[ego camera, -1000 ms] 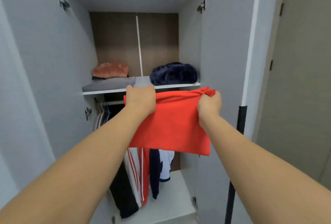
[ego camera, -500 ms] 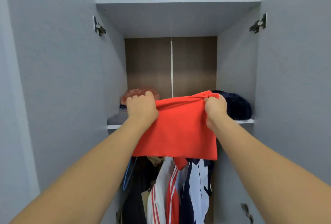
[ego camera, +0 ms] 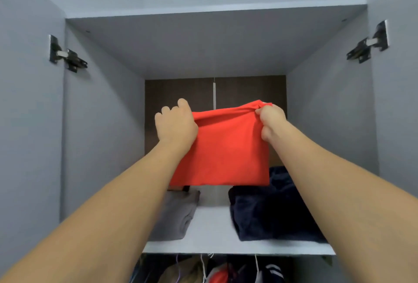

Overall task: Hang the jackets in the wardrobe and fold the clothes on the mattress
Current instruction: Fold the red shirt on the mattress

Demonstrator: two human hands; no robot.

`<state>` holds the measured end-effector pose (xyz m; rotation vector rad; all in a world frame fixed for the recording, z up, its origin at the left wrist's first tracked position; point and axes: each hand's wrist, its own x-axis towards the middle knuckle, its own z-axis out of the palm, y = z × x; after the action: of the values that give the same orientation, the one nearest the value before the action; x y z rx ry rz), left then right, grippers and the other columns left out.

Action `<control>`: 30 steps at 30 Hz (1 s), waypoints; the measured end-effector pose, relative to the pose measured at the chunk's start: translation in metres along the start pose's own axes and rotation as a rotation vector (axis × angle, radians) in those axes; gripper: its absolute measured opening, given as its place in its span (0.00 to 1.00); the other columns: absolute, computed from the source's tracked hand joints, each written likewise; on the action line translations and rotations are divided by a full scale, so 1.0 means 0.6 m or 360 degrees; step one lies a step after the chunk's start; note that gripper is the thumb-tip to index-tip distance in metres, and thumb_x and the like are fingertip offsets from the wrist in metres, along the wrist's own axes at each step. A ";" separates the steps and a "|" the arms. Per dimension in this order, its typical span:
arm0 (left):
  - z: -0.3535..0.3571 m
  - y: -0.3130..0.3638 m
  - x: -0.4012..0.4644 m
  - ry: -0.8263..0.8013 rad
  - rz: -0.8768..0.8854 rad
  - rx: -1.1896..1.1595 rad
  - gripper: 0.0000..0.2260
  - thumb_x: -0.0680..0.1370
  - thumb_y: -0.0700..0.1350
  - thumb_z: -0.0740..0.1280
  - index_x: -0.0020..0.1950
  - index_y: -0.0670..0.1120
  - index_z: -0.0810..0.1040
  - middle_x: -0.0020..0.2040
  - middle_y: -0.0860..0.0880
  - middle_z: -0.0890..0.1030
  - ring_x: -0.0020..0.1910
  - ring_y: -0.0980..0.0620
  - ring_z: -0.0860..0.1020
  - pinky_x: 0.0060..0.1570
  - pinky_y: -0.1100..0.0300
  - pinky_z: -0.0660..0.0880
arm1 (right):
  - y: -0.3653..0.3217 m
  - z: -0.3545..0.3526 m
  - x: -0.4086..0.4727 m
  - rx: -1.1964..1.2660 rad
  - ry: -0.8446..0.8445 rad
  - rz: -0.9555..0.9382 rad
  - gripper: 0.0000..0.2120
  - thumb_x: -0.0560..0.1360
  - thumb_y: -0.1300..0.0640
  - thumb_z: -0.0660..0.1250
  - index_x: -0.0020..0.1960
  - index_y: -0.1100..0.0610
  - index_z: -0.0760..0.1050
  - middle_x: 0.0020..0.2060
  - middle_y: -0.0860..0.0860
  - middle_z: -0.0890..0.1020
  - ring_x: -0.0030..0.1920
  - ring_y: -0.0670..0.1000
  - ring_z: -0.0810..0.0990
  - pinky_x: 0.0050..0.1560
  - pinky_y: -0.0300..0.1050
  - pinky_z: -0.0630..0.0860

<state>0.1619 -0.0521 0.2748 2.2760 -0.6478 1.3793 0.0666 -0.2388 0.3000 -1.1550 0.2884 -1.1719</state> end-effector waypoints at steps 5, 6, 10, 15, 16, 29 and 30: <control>0.091 0.068 0.089 -0.0071 0.0045 -0.0220 0.13 0.76 0.40 0.61 0.59 0.41 0.67 0.53 0.39 0.80 0.53 0.37 0.77 0.41 0.52 0.66 | 0.015 -0.016 0.158 -0.0024 0.0009 -0.0148 0.13 0.76 0.70 0.60 0.47 0.54 0.77 0.38 0.50 0.77 0.35 0.47 0.74 0.37 0.40 0.73; 0.110 0.083 0.104 -0.0092 0.0060 -0.0272 0.11 0.76 0.41 0.61 0.58 0.42 0.67 0.53 0.39 0.80 0.53 0.37 0.77 0.41 0.52 0.67 | 0.021 -0.023 0.193 -0.0058 0.0023 -0.0205 0.13 0.76 0.70 0.60 0.47 0.54 0.76 0.39 0.50 0.78 0.36 0.47 0.75 0.39 0.41 0.73; 0.190 0.152 0.149 -0.0242 0.0021 -0.0433 0.13 0.74 0.43 0.61 0.58 0.43 0.72 0.57 0.40 0.80 0.56 0.37 0.78 0.46 0.52 0.69 | 0.052 -0.061 0.333 -0.0520 0.0207 -0.0472 0.13 0.67 0.62 0.59 0.46 0.58 0.79 0.39 0.51 0.80 0.39 0.50 0.78 0.44 0.48 0.77; 0.318 0.235 0.198 -0.0616 -0.0001 -0.0456 0.18 0.73 0.46 0.61 0.62 0.44 0.77 0.62 0.42 0.79 0.60 0.40 0.78 0.55 0.53 0.73 | 0.094 -0.096 0.449 -0.1250 0.0528 -0.0494 0.14 0.75 0.59 0.60 0.58 0.61 0.77 0.56 0.60 0.81 0.58 0.61 0.79 0.59 0.52 0.75; 0.352 0.249 0.206 -0.0734 -0.0012 -0.0462 0.19 0.74 0.48 0.61 0.63 0.44 0.77 0.64 0.42 0.78 0.62 0.41 0.77 0.56 0.54 0.73 | 0.110 -0.103 0.469 -0.1461 0.0543 -0.0455 0.15 0.77 0.58 0.60 0.61 0.61 0.76 0.59 0.61 0.80 0.61 0.62 0.78 0.60 0.52 0.73; 0.712 0.353 -0.004 -0.1894 0.0485 -0.0531 0.33 0.80 0.66 0.50 0.81 0.55 0.42 0.81 0.50 0.43 0.79 0.44 0.44 0.75 0.40 0.46 | 0.431 -0.255 0.524 -0.3097 -0.0766 0.0534 0.35 0.80 0.36 0.48 0.79 0.56 0.53 0.78 0.58 0.58 0.76 0.59 0.60 0.76 0.54 0.57; 0.720 0.355 -0.012 -0.1886 0.0451 -0.0560 0.33 0.80 0.66 0.50 0.80 0.56 0.40 0.81 0.51 0.42 0.79 0.45 0.43 0.75 0.39 0.45 | 0.432 -0.256 0.526 -0.3094 -0.0768 0.0520 0.35 0.80 0.36 0.49 0.79 0.57 0.54 0.77 0.58 0.60 0.76 0.58 0.61 0.75 0.54 0.58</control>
<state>0.3440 -0.4632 0.1019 2.5565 -1.4367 -0.1916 0.2397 -0.6034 0.1334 -2.7803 1.3076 0.0763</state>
